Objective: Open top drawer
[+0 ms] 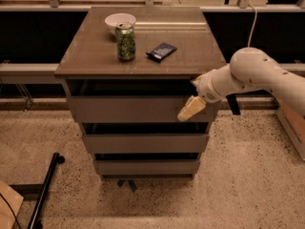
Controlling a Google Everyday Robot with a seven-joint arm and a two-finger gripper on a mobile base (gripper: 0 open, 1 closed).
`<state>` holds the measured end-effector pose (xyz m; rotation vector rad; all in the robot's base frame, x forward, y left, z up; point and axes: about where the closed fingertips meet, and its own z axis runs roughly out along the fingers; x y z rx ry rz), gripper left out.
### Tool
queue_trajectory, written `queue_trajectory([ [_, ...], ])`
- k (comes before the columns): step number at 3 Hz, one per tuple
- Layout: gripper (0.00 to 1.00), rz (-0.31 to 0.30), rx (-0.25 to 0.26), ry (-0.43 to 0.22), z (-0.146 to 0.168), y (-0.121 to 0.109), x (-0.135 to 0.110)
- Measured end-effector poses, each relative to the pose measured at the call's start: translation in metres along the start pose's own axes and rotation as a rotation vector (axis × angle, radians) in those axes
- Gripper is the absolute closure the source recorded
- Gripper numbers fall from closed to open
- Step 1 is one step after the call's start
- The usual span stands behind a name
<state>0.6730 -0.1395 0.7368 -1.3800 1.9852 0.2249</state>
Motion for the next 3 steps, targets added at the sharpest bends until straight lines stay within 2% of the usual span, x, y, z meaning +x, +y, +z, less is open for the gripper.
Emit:
queue_trajectory([
  [3, 0.00, 0.003, -0.004, -0.004, 0.0034, -0.0011, 0.0005],
])
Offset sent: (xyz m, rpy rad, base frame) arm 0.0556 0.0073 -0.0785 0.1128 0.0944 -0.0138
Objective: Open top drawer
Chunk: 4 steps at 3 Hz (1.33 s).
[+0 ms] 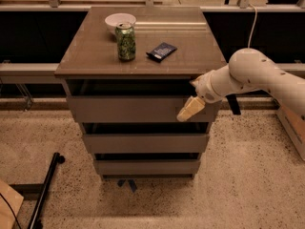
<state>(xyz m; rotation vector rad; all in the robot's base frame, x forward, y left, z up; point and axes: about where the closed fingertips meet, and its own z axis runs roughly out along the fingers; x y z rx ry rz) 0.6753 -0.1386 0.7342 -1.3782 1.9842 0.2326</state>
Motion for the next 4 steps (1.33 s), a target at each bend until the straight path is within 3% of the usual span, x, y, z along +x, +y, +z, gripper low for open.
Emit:
queue_trajectory([
  [1, 0.00, 0.000, 0.000, 0.000, 0.000, 0.000, 0.000],
  [2, 0.19, 0.000, 0.000, 0.000, 0.000, 0.000, 0.000],
  [3, 0.42, 0.057, -0.006, -0.009, 0.045, -0.007, 0.027],
  [4, 0.38, 0.080, -0.032, -0.003, 0.066, 0.000, 0.043],
])
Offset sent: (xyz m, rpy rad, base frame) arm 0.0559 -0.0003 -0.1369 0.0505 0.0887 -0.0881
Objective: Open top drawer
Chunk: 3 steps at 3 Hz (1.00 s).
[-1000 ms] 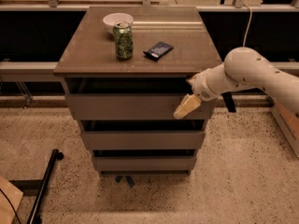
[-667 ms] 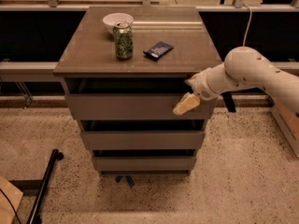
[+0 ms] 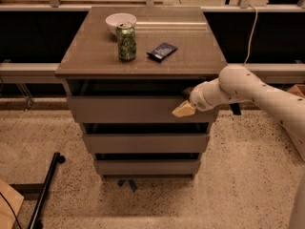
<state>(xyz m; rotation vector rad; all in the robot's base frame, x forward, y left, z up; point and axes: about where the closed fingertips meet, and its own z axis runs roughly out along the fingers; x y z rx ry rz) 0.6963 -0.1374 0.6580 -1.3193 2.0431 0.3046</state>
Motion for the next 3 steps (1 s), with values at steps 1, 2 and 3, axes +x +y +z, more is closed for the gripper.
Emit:
queue_trajectory([
  [1, 0.15, 0.000, 0.000, 0.000, -0.0044, -0.0009, -0.0038],
  [2, 0.14, 0.000, 0.000, 0.000, -0.0056, -0.0012, -0.0049],
  [3, 0.37, 0.000, -0.001, 0.001, -0.0057, -0.0010, -0.0048],
])
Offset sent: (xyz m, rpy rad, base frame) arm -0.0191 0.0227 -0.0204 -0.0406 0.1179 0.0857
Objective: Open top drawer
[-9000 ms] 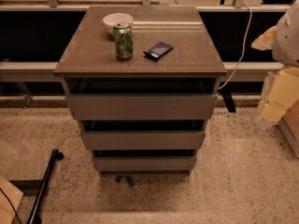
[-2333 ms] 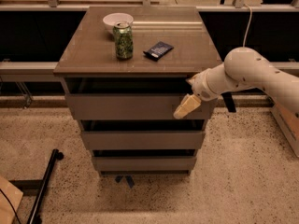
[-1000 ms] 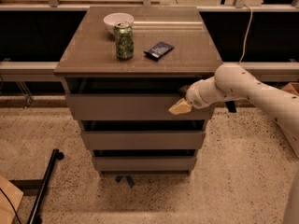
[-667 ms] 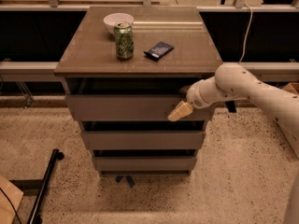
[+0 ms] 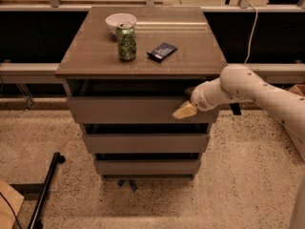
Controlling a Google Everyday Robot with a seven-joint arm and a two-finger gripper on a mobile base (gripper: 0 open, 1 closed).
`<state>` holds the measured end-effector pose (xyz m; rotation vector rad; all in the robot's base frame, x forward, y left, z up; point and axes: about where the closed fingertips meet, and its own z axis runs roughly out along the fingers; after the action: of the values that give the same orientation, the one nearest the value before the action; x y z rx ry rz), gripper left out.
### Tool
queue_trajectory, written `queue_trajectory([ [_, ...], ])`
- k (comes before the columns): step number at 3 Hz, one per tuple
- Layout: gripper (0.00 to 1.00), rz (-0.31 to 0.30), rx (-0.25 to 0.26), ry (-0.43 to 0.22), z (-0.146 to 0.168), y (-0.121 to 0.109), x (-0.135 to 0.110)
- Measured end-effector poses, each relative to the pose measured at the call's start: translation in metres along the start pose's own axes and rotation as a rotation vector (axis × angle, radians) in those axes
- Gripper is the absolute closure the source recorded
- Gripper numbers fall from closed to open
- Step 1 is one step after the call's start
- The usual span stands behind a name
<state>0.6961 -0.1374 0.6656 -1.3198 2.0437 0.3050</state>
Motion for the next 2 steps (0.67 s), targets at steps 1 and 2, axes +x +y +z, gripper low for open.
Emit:
queue_trajectory([
  [1, 0.60, 0.002, -0.008, 0.006, -0.0006, 0.0027, 0.0011],
  [2, 0.83, 0.002, -0.008, 0.006, -0.0026, 0.0023, -0.0006],
])
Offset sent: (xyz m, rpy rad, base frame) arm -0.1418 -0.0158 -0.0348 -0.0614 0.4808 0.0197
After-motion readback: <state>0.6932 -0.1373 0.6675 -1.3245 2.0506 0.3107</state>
